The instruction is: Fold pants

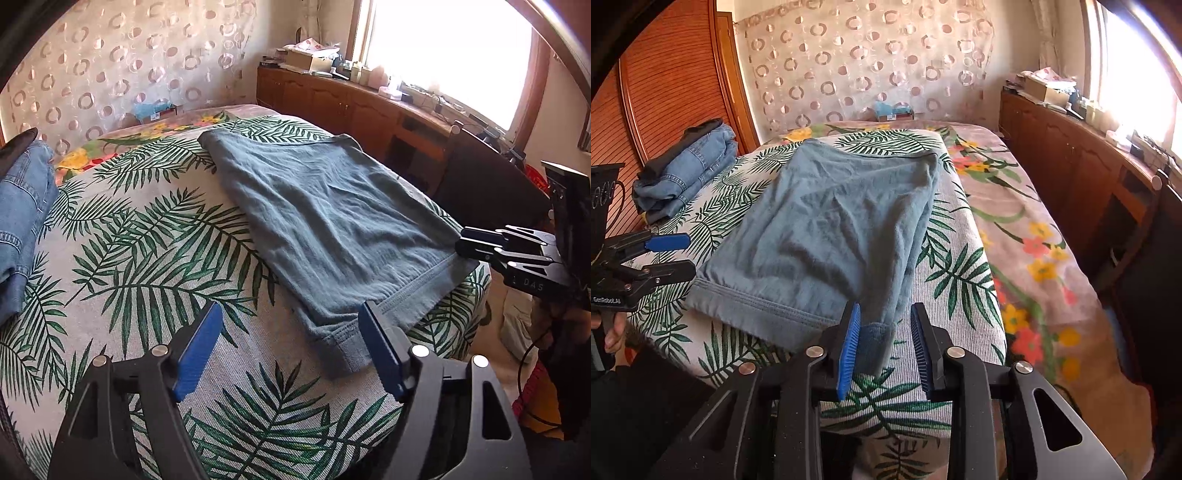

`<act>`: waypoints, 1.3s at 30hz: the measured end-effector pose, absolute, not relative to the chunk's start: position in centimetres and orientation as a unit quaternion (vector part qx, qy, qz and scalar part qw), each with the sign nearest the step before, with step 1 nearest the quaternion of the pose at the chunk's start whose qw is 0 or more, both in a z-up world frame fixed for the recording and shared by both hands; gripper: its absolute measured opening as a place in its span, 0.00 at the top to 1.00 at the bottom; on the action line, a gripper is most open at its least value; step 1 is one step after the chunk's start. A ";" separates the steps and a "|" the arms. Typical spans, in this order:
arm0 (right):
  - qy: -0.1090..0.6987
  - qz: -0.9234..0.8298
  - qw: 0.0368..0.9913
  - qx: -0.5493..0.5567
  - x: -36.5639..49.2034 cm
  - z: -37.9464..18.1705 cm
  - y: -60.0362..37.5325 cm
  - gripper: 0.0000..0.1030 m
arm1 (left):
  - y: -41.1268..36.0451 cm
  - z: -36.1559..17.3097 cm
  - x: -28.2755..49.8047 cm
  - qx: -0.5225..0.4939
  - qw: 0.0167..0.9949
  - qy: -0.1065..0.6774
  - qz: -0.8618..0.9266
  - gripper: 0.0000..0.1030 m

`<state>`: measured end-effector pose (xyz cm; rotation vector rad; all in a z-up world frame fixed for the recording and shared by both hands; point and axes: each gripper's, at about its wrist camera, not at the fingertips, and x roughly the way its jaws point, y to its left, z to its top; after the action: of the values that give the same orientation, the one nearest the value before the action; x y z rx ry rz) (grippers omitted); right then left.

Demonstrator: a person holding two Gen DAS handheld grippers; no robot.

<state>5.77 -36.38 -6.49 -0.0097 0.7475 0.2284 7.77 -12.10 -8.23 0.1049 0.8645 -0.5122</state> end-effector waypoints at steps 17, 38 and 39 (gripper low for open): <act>0.381 0.122 0.916 0.014 6.0 -7.4 -36.5 0.67 | -13.7 -9.7 6.7 0.063 0.854 0.432 -0.284 0.41; 0.369 0.157 0.915 0.033 5.7 -7.2 -35.8 0.90 | -13.8 -8.6 6.1 0.058 0.856 0.409 -0.312 0.85; 0.365 0.159 0.917 0.031 5.6 -6.9 -35.6 0.90 | -13.8 -8.2 6.0 0.059 0.858 0.404 -0.311 0.86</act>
<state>5.62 -35.59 -6.90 0.0642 0.7512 0.3280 5.99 -13.81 -8.15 0.1234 0.8479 -0.6532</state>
